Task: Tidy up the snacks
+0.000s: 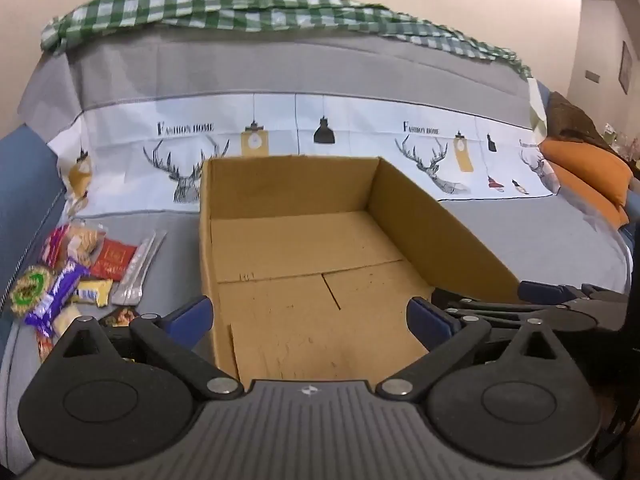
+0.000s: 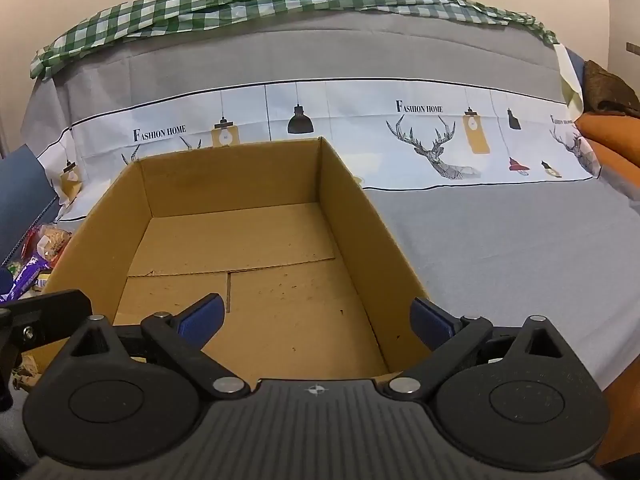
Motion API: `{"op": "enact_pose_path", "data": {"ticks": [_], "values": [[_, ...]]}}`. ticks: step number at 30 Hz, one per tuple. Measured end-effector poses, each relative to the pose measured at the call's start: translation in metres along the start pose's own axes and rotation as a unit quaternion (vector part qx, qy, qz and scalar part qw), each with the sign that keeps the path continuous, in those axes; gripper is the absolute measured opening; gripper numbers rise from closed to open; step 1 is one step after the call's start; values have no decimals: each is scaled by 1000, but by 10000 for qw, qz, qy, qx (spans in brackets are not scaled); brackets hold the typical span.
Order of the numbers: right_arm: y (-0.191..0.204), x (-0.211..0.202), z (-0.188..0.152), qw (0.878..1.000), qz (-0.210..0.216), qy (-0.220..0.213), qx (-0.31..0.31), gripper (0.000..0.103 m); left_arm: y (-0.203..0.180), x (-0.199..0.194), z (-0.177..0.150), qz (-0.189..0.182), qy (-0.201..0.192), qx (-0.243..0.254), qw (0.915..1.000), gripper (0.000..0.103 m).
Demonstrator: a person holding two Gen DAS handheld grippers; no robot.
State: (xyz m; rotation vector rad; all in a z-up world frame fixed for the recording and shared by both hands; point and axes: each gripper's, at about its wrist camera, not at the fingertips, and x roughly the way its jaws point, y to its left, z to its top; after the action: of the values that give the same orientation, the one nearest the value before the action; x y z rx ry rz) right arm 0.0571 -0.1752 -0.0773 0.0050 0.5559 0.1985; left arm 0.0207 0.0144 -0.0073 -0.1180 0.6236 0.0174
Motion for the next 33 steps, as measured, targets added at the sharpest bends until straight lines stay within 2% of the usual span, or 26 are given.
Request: {"op": "enact_pose_path", "data": {"ticks": [1, 6, 11, 17, 26, 33], "values": [[0, 0, 0, 10000, 17, 19, 24, 99, -2, -1, -8, -14, -5, -71, 10000, 103], [-2, 0, 0, 9999, 77, 40, 96, 99, 1, 0, -7, -124, 104, -343, 9993, 103], [-4, 2, 1, 9998, 134, 45, 161, 99, 0, 0, -5, -186, 13, -344, 9992, 103], [-1, 1, 0, 9993, 295, 23, 235, 99, -1, 1, -4, -124, 139, -337, 9993, 103], [-1, 1, 2, 9997, 222, 120, 68, 100, 2, 1, -3, -133, 117, -357, 9992, 103], [4, -1, 3, 9997, 218, -44, -28, 100, 3, 2, -2, -193, 63, -363, 9991, 103]]}}
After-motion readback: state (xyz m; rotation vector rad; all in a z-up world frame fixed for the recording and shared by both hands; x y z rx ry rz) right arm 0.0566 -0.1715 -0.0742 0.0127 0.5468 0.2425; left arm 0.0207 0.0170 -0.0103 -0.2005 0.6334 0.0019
